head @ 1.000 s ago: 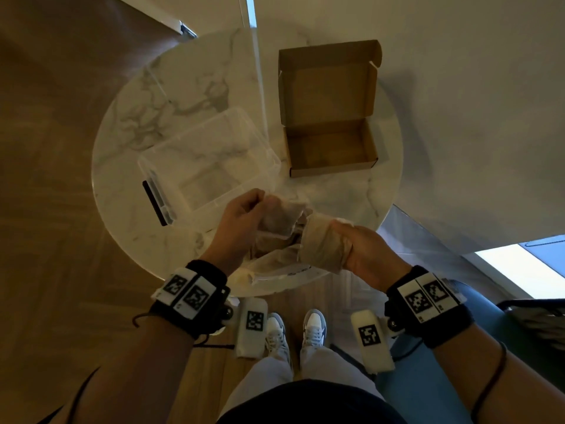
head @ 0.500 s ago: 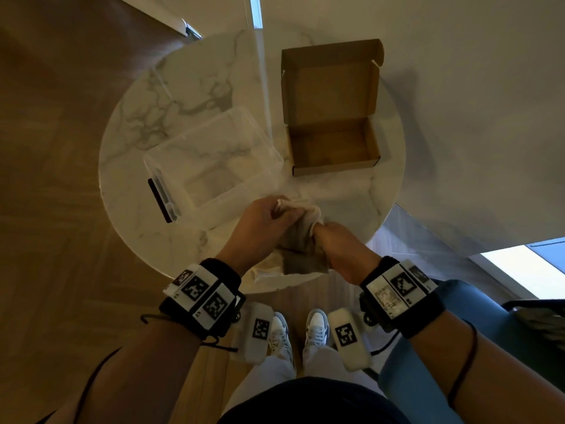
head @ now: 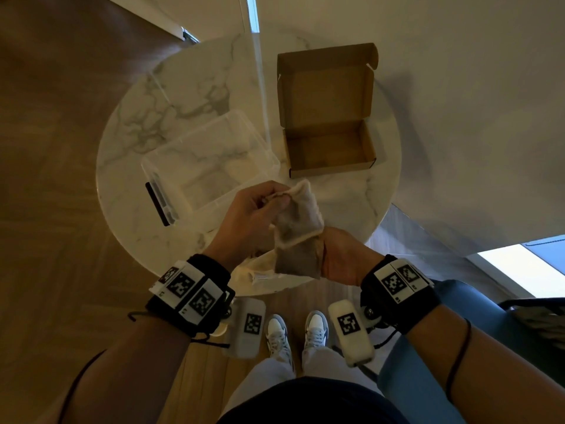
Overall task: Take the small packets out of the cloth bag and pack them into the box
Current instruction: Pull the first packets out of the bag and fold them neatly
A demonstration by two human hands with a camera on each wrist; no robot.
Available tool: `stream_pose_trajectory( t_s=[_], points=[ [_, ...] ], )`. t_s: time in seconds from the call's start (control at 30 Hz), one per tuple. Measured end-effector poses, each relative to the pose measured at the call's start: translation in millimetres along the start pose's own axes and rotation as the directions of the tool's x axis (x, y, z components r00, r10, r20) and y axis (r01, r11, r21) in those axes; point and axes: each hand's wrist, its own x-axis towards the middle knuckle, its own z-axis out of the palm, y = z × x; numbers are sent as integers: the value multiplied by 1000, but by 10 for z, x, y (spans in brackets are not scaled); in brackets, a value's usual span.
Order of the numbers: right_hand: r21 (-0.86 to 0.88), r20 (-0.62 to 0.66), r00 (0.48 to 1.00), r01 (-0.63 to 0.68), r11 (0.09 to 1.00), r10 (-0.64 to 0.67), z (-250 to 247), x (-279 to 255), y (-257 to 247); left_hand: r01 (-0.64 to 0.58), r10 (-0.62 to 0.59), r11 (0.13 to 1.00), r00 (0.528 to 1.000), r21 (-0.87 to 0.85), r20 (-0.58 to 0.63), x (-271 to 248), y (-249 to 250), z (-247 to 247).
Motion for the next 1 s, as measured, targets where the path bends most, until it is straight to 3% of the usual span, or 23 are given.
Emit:
stream_pose_trajectory(
  t_s=[0.07, 0.13, 0.27, 0.47, 0.57, 0.67, 0.73, 0.8, 0.87, 0.93, 1.0],
  points=[
    [-38, -82, 996, -23, 999, 20, 32, -4, -15, -51, 48, 995, 998, -87, -31, 13, 8, -14],
    [37, -91, 995, -47, 998, 50, 41, 33, -21, -98, 102, 990, 994, -98, 40, -5, 15, -5],
    [181, 29, 999, -43, 983, 38, 5, 63, -51, -261, 185, 934, 938, 244, 294, -123, -198, 45],
    [191, 93, 996, -31, 981, 13, -32, 72, -65, -449, 318, 800, 880, 398, 352, -149, -440, 47],
    [130, 124, 991, 35, 991, -51, 9, 103, -32, -459, 316, 798, 871, 391, 376, -151, -391, 62],
    [140, 103, 984, 127, 982, -142, 14, 130, -19, -334, 246, 897, 922, 290, 299, -203, -361, 28],
    [121, 101, 978, 173, 978, -185, -20, 154, -36, -131, 113, 977, 987, 170, 110, -247, -305, -44],
    [101, 94, 971, 211, 972, -221, -77, 158, -46, 3, 28, 980, 988, 197, -154, -243, -299, -140],
    [79, 102, 962, 245, 966, -252, -122, 155, -39, 102, 45, 905, 943, 412, -330, -189, -373, -250],
    [35, 86, 959, 266, 963, -268, -138, 163, -6, 196, -5, 779, 952, 596, -306, -113, -514, -319],
    [-9, 74, 957, 281, 960, -280, -161, 187, 33, 280, -133, 637, 958, 718, -255, -73, -648, -298]
  ],
)
